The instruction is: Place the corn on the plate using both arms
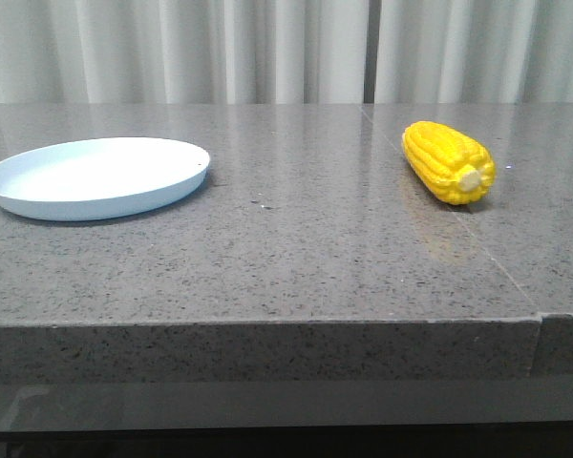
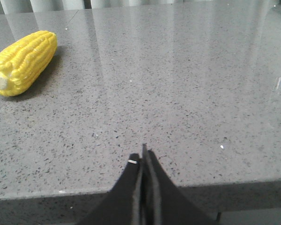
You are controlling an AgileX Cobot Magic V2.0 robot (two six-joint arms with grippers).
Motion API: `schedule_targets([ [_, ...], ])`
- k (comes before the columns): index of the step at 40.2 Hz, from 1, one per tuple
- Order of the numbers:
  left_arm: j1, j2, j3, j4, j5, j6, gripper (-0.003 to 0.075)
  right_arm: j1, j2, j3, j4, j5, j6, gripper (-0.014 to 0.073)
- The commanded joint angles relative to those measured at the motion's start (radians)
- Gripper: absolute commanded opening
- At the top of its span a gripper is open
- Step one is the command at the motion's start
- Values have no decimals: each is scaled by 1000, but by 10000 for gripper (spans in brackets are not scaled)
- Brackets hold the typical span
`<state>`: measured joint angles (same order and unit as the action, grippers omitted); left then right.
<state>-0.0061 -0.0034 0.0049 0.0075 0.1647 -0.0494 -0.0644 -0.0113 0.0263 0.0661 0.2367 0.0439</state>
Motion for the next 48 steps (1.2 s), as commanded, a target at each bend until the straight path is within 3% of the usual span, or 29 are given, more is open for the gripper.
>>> schedule_targets([
  [1, 2, -20, 2, -8, -93, -5, -20, -5, -12, -15, 3, -75, -7, -90],
  [35, 2, -20, 2, -8, -99, -5, -20, -5, -11, -16, 3, -122, -7, -90],
  [44, 2, -20, -23, -8, -303, -5, -20, -5, -11, -94, 3, -144, -7, -90],
  [48, 2, -15, -105, -8, -310, -6, -20, -5, -10, -198, 3, -94, -7, -90],
])
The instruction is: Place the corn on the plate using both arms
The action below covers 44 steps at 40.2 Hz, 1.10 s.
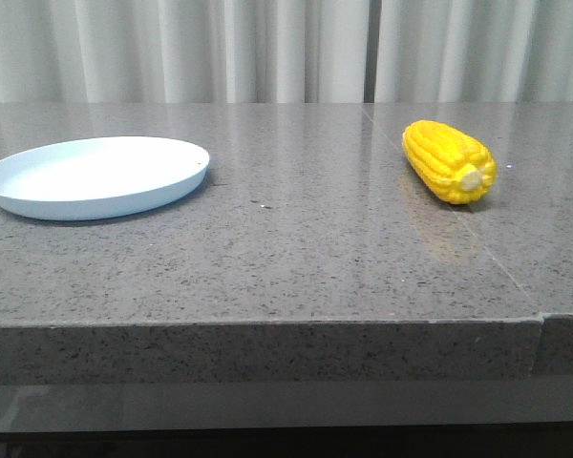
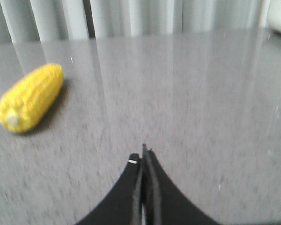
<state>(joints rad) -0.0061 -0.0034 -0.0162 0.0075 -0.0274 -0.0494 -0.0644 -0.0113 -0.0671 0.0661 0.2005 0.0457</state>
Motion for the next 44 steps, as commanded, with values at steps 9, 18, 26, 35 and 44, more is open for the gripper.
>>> schedule_targets([
  [9, 0, 133, -370, 31, 146, -6, -20, -5, 141, -397, 3, 151, -8, -90],
  [18, 0, 377, -516, 31, 198, -6, -20, -5, 399, -540, 3, 144, -8, -90],
  [26, 0, 406, -520, 31, 183, -6, 48, -4, 432, -553, 3, 132, -8, -49],
  [35, 0, 406, -520, 31, 183, -6, 558, -4, 432, -553, 3, 133, -8, 421],
  [44, 0, 406, -520, 31, 181, -6, 598, -4, 432, -553, 3, 133, -8, 559],
])
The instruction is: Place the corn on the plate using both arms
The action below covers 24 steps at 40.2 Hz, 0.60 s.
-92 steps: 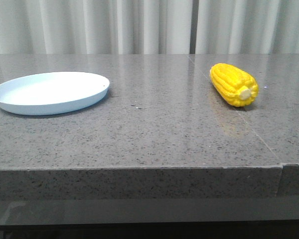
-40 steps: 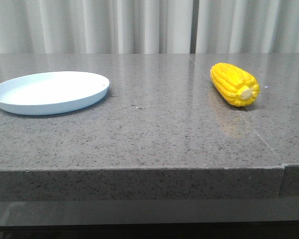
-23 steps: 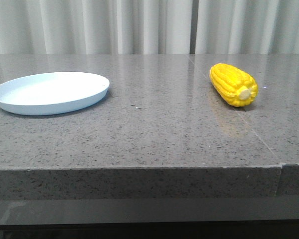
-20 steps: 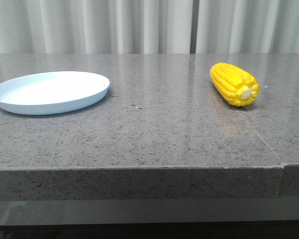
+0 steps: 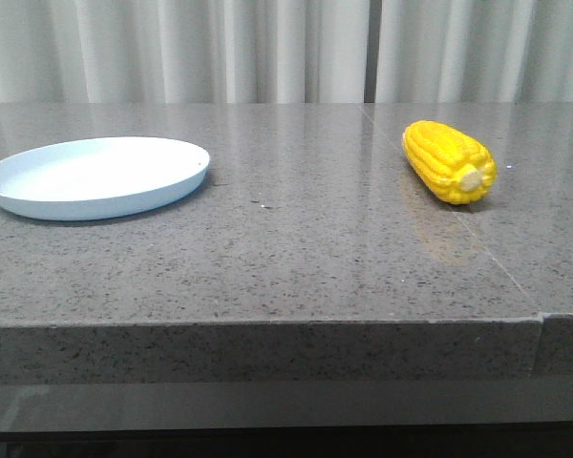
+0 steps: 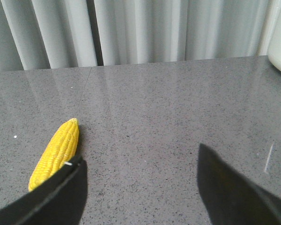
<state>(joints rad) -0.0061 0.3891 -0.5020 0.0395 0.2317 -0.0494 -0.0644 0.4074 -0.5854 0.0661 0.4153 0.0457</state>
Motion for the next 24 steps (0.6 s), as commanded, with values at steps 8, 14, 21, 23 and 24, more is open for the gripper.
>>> schedule_targets([
  [8, 0, 15, -34, -1, -80, -6, 597, -4, 13, -35, 3, -82, -8, 559],
  [14, 0, 64, -40, -9, -56, -6, 598, -4, 13, -35, 3, -82, -8, 559],
  [21, -4, 241, -147, -10, 49, -6, 598, -4, 13, -35, 3, -82, -8, 559],
  [23, -9, 308, -192, -12, 93, -6, 598, -4, 13, -35, 3, -82, -8, 559],
  [24, -17, 333, -217, -12, 120, -6, 598, -4, 13, -35, 3, -82, -8, 559],
])
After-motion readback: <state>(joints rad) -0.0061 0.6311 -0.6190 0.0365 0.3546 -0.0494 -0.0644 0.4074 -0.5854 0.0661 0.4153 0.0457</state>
